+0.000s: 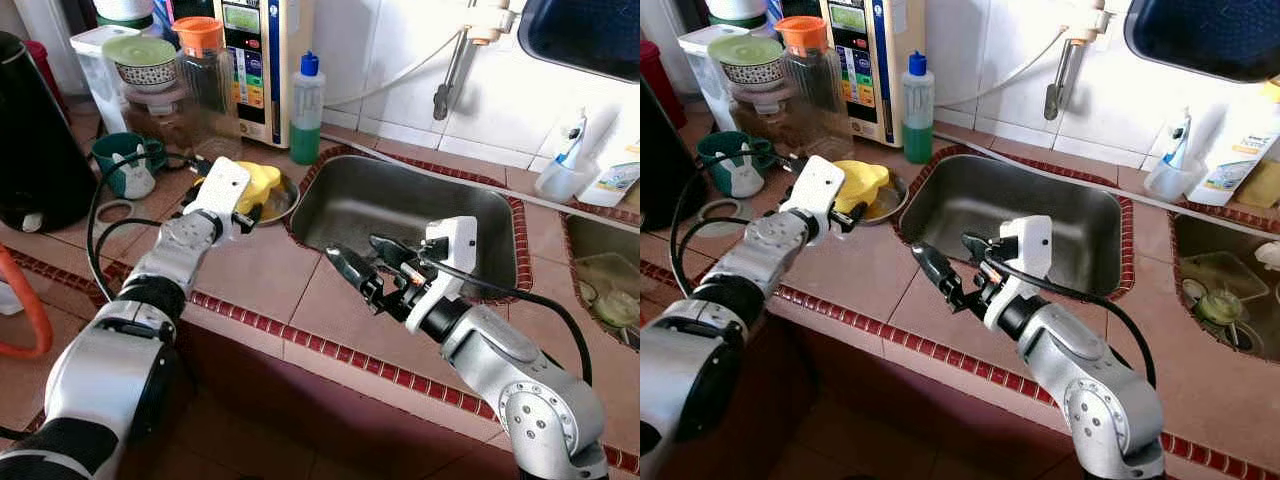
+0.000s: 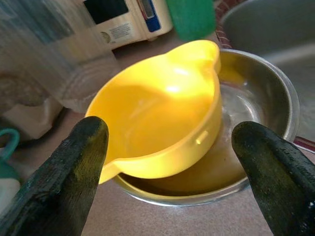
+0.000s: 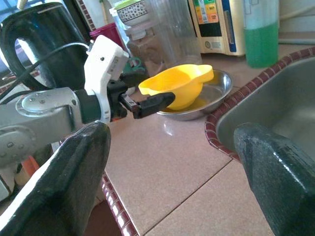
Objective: Kitchen organization
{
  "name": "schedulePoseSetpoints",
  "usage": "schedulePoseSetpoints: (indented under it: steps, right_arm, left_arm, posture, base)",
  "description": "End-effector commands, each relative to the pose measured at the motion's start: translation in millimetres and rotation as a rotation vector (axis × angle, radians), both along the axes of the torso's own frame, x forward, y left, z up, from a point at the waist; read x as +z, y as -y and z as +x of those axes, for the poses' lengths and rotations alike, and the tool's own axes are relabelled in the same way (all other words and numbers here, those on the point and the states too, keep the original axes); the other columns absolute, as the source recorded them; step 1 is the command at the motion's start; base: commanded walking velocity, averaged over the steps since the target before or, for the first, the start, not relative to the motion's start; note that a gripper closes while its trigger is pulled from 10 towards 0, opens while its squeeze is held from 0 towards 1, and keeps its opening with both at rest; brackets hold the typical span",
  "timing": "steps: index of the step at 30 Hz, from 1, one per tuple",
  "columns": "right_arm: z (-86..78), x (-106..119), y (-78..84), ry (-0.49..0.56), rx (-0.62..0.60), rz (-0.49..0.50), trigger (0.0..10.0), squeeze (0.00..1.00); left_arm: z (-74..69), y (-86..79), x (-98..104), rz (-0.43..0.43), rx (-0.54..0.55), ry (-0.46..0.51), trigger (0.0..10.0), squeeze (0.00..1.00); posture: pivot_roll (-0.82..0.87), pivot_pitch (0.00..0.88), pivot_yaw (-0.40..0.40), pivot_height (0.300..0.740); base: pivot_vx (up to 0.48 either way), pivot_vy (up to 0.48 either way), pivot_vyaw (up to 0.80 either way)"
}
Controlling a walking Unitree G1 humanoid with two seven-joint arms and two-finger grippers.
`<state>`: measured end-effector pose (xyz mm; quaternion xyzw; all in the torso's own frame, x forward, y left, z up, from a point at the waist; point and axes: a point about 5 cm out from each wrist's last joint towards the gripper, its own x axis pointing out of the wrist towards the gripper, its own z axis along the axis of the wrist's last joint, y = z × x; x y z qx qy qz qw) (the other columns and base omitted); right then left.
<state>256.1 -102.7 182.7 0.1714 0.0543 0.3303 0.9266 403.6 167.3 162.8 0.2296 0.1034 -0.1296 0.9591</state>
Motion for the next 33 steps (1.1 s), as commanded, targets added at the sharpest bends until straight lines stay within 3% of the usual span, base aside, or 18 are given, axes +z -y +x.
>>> schedulePoseSetpoints:
  steps: [1, 13, 33]
  right_arm:
    - [-0.8, 6, 2.7, 0.02, -0.011, -0.006, 10.0, 0.0]
    - [3.0, 8, 3.2, 0.02, -0.015, -0.012, 10.0, 0.0]
    - [8.1, 7, 3.9, 0.022, -0.022, -0.012, 10.0, 0.0]
  left_arm:
    - [0.7, 2.5, 1, 0.026, -0.046, -0.04, 10.0, 0.0]
    - [-5.7, 11.9, -13, 0.054, -0.189, -0.153, 10.0, 0.0]
    - [-8.5, 16.5, -15, 0.036, -0.271, -0.214, 10.0, 0.0]
  posture:
    - [0.12, 0.0, 0.001, 0.74]
    - [0.13, 0.0, 0.001, 0.74]
    - [0.14, 0.0, -0.003, 0.74]
  base:
    - [0.0, 0.0, 0.0]
    - [0.0, 0.0, 0.0]
    - [0.0, 0.0, 0.0]
